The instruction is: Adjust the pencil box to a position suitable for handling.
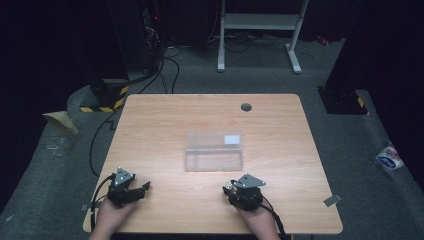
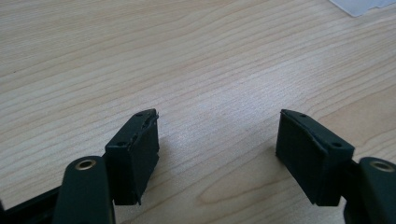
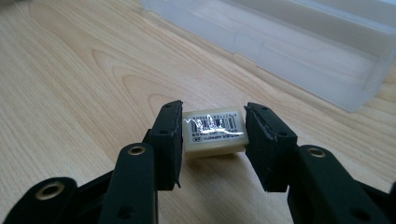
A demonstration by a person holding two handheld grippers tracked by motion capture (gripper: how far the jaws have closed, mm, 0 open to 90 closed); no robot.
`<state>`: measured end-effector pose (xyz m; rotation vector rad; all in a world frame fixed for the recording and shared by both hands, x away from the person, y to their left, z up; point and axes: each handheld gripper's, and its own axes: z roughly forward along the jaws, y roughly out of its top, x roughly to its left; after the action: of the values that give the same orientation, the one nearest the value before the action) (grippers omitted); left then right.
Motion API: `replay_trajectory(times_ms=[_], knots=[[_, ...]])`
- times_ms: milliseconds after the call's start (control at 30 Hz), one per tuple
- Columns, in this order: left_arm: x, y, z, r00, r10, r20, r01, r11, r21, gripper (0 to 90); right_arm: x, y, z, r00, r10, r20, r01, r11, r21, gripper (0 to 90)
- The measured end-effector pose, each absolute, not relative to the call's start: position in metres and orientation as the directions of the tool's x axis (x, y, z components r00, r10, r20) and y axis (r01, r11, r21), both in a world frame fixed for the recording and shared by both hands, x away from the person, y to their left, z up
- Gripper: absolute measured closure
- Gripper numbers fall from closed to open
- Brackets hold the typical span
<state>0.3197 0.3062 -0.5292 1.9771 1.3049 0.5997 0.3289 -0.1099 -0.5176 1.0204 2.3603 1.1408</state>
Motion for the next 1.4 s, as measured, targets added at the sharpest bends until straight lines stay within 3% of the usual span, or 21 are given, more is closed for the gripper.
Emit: replay_trajectory(times_ms=[1400], knots=[[0.321, 0.305, -0.529, 0.418, 0.908, 0.003, 0.604, -0.280, 0.746, 27.4, 0.389, -0.045, -0.472, -0.675, 0.738, 0.015, 0.424, 0.371, 0.826, 57.4]])
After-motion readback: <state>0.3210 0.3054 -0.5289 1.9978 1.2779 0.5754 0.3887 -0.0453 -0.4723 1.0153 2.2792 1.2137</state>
